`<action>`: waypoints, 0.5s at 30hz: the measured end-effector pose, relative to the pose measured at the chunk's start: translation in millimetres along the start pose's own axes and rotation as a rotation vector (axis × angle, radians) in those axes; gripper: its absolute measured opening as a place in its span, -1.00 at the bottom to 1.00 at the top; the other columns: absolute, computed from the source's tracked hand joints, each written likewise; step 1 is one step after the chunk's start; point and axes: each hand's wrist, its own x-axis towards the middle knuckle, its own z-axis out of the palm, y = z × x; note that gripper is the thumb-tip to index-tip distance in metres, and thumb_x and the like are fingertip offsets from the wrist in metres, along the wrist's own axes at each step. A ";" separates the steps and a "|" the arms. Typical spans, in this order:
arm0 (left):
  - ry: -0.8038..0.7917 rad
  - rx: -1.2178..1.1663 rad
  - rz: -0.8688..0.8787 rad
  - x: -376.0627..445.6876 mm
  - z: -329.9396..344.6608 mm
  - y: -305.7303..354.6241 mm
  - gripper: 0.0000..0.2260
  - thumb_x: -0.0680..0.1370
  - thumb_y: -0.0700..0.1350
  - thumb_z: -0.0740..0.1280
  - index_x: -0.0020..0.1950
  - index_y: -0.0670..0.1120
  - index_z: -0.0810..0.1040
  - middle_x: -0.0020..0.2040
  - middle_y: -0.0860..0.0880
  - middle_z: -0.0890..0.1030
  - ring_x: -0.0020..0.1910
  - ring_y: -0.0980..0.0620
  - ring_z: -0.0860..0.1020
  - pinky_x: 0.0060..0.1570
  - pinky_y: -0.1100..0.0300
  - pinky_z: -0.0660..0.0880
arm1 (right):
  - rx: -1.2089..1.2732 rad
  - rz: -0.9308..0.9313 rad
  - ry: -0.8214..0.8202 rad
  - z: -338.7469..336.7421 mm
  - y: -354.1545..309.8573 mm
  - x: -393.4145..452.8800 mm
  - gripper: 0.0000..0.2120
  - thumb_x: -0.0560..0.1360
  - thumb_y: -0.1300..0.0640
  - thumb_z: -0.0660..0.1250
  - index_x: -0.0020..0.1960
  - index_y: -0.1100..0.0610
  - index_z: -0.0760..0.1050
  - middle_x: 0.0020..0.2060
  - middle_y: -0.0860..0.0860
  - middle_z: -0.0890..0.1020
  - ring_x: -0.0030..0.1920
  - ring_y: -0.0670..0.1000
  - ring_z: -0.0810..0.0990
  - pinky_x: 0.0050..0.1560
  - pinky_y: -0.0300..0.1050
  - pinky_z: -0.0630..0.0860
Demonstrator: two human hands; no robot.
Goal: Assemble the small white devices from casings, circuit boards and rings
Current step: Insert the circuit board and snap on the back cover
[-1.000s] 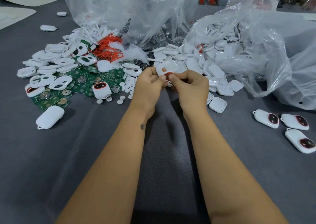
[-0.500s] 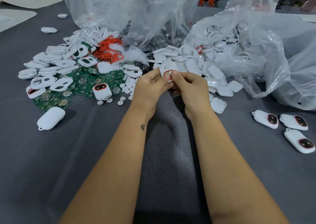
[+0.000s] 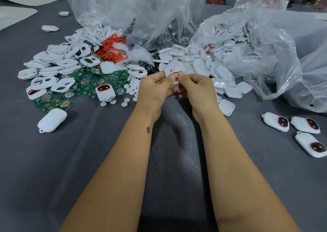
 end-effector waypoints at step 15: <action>0.080 0.078 -0.007 5.3 0.6 -0.5 -0.78 0.64 -0.22 0.22 -0.13 -0.12 0.60 -0.23 -0.06 0.63 -0.35 0.14 0.49 -0.32 0.34 0.43 | -0.644 -0.511 0.056 3.7 6.4 -7.0 -0.90 0.48 0.30 0.32 -0.07 0.19 0.61 -0.14 0.00 0.52 -0.13 -0.07 0.47 -0.14 -0.25 0.33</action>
